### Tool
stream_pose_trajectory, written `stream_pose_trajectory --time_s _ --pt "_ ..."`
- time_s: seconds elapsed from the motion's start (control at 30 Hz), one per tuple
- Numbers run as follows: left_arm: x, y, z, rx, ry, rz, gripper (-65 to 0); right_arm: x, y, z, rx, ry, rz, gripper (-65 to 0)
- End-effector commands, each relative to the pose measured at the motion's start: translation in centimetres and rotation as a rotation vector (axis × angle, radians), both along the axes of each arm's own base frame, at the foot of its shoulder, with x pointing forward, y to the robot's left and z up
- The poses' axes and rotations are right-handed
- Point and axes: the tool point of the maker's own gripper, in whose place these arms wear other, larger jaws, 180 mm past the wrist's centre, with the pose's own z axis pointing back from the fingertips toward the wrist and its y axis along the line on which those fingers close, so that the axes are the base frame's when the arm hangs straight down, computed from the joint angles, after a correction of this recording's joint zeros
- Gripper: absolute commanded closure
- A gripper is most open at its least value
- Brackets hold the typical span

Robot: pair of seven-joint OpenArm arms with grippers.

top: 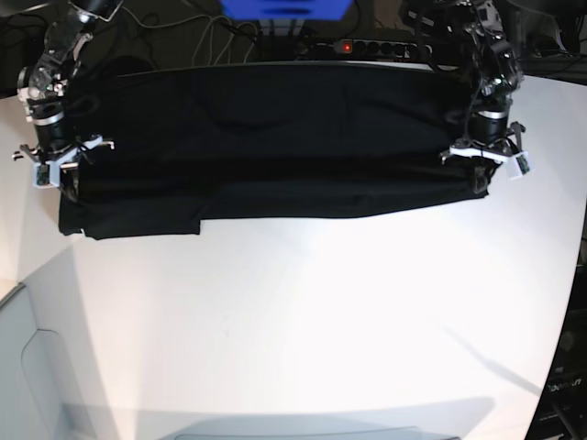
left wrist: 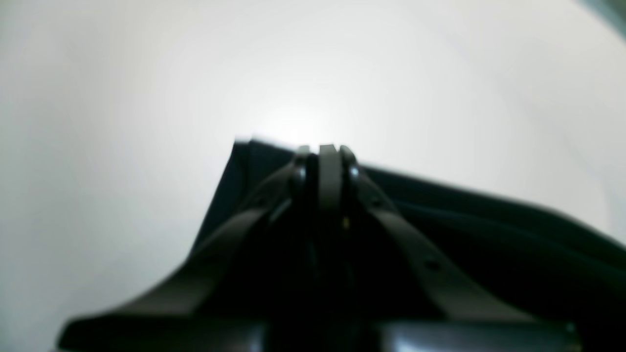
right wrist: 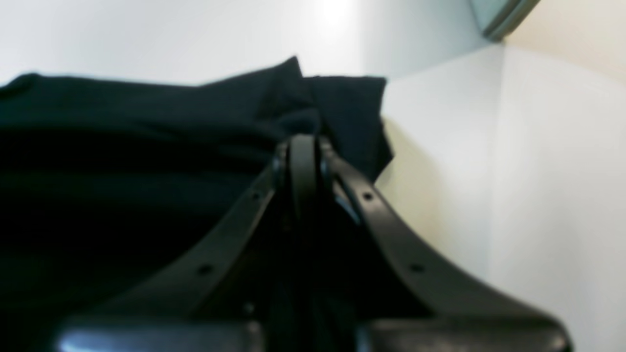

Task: Fold the T-shirt properly
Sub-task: 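Fold the held edge over the shirt body with both grippers, then pull the folded strip taut with both grippers and release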

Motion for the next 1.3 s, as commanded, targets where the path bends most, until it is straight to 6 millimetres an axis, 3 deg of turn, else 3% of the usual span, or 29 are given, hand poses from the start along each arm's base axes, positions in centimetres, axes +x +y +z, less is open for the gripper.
stream_pose_trajectory --time_s 0.0,0.27,0.5,0.63,0.73,0.9,1.03,1.17,1.27 --pt "0.4 0.4 1.1 0.016 -0.044 0.003 0.0 0.4 0.1 1.2 -0.004 -0.046 0.022 0.0" --pt "-0.5 0.8 -1.9 -0.017 0.028 0.022 0.0 -0.1 -0.2 -0.7 0.028 -0.002 0.007 0.0" --pt "-0.8 0.7 -2.8 -0.028 0.052 0.023 -1.9 -0.3 -0.2 -1.2 0.016 0.021 0.01 0.0" --pt "-0.8 0.7 -2.8 -0.03 0.054 0.021 -7.9 -0.6 -0.5 -1.9 -0.046 0.067 0.025 -10.4" --pt "-0.8 0.7 -2.7 -0.027 0.054 0.019 -13.5 -0.3 -0.8 -0.9 -0.061 0.044 0.019 -20.1" --pt "-0.9 0.6 -2.8 -0.03 0.055 0.02 -16.3 0.0 -3.0 4.8 -0.056 -0.13 -0.061 -28.2" --pt "-1.0 0.5 -2.8 -0.032 0.055 0.021 -16.5 2.5 -2.1 7.1 -0.053 -0.206 -0.035 -29.3" --pt "-1.1 0.5 -3.0 -0.034 0.06 0.022 -16.6 5.9 0.6 5.8 -0.099 -0.113 0.05 -29.3" --pt "-1.0 0.5 -2.9 -0.033 0.057 0.021 -16.6 8.9 1.3 4.0 -0.165 0.019 0.074 -29.2"
